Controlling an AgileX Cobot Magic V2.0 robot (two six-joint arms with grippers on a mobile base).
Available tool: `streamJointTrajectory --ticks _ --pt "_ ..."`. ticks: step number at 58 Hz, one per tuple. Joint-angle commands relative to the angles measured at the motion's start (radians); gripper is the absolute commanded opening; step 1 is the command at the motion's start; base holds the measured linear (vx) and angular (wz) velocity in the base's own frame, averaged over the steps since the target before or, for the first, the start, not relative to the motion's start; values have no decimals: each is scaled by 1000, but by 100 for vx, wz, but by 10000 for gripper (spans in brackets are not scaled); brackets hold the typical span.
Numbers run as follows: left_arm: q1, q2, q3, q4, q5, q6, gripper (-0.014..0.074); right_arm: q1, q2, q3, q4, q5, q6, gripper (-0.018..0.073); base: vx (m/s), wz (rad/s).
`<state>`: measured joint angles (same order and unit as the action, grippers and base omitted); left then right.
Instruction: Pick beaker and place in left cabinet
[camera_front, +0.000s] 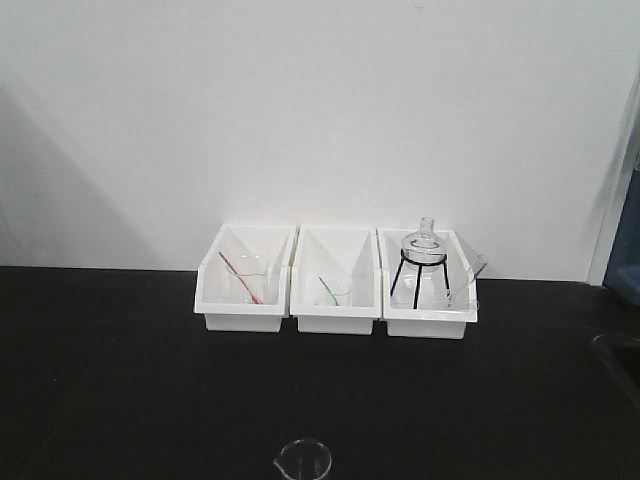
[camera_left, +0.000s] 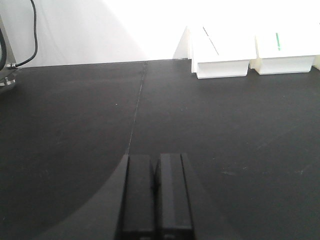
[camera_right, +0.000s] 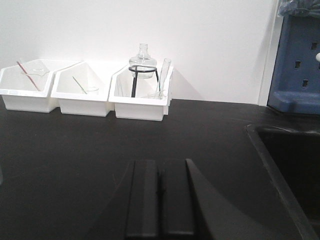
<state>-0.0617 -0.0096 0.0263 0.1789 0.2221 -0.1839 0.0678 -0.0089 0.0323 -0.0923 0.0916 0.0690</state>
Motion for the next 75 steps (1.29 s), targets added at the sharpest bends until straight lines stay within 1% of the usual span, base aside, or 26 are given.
streamJointTrajectory --ticks 1,5,19,22,30,46,53,59,66,75 --pt "-2 -19 -9 -5 -75 -3 4 0 -14 3 1 -92 -9 -5 0 0" --pt "-2 -19 -9 -5 -75 -3 4 0 -14 2 1 -92 -8 -5 0 0" --pt "-2 -19 -9 -5 -75 -3 4 0 -14 -3 15 -234 -1 -5 0 0" --pt "-2 -19 -9 -5 -75 -3 4 0 -13 -8 23 -239 3 -5 0 0" --pt "-2 -19 -9 -5 -75 -3 4 0 -13 -46 55 -198 4 -5 0 0" --pt "-2 -19 -9 -5 -75 -3 4 0 45 -129 57 -73 0 -2 0 0" --pt "-2 -19 -9 -5 -75 -3 4 0 119 -132 54 -78 -1 1 0 0" --pt "-2 -19 -9 -5 -75 -3 4 0 192 -132 41 -125 -16 7 0 0" --pt "-2 -19 -9 -5 -75 -3 4 0 277 -132 18 -226 -33 21 0 0" --pt "-2 -19 -9 -5 -75 -3 4 0 405 -132 20 -303 -44 73 0 0"
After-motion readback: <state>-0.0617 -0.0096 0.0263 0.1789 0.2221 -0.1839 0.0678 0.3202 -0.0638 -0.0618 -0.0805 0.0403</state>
